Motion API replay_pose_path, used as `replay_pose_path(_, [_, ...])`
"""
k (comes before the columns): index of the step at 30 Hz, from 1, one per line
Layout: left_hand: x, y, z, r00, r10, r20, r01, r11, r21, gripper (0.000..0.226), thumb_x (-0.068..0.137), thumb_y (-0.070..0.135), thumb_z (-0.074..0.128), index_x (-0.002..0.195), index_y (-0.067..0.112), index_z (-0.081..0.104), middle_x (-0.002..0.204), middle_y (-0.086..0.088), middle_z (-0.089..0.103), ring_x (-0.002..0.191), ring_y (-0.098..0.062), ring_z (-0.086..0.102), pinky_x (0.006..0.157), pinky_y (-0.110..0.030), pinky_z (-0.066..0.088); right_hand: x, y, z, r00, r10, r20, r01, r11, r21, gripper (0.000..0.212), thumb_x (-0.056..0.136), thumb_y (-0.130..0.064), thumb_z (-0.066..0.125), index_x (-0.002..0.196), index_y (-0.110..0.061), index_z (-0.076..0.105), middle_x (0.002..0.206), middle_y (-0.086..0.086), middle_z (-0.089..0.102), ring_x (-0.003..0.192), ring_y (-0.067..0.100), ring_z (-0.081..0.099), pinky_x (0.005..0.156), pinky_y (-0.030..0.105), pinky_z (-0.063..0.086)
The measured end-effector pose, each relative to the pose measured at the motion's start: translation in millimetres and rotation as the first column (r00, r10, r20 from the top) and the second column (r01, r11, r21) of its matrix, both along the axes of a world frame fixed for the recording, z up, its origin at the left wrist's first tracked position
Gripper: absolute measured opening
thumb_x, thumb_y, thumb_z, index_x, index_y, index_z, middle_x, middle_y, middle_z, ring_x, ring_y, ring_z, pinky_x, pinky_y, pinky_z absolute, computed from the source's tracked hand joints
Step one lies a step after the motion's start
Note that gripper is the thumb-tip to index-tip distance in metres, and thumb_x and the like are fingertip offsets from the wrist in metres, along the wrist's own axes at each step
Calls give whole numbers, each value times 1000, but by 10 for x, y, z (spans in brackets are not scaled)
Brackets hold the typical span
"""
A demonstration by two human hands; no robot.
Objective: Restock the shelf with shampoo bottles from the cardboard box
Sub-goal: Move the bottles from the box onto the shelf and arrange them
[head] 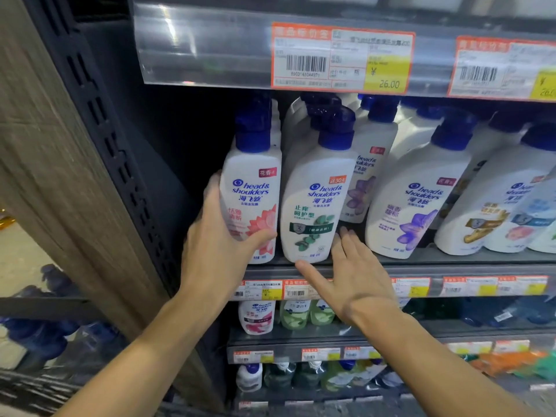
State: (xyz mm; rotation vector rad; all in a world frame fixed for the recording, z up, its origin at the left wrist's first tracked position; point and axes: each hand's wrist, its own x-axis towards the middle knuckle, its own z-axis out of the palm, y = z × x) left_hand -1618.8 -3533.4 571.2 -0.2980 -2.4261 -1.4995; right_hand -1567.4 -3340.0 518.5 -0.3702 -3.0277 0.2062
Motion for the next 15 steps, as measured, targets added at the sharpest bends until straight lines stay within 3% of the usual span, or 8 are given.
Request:
replay_pose_path(5, [-20,-27,-91,998,15,60,-11,998,-66,80,64,27,88,125,36,38,105,14,68,93,-7,66,76,-31,56,23,-14,20,1000,-1,-15,1,1000,10,112,72,-85,0,155,-10,12,163,8,11,150,17,6,120,29,-1])
replay_pose_path(9, [-50,23,-100,999,9,51,-6,999,-51,85,66,26,86,133,33,35,112,8,68,100,-11,66,82,-38,58,24,-27,27,1000,-3,-16,3,1000,23,113,71,-85,-3,155,-11,13,163,8,11,150,17,6,120,29,0])
replay_pose_path(15, [-18,42,-153,995,-14,98,22,997,-78,96,71,31,82,145,31,21,122,3,63,112,-16,61,89,-36,53,48,-22,20,1000,-4,-27,6,999,46,107,77,-83,2,154,-10,14,163,9,13,150,18,8,120,30,0])
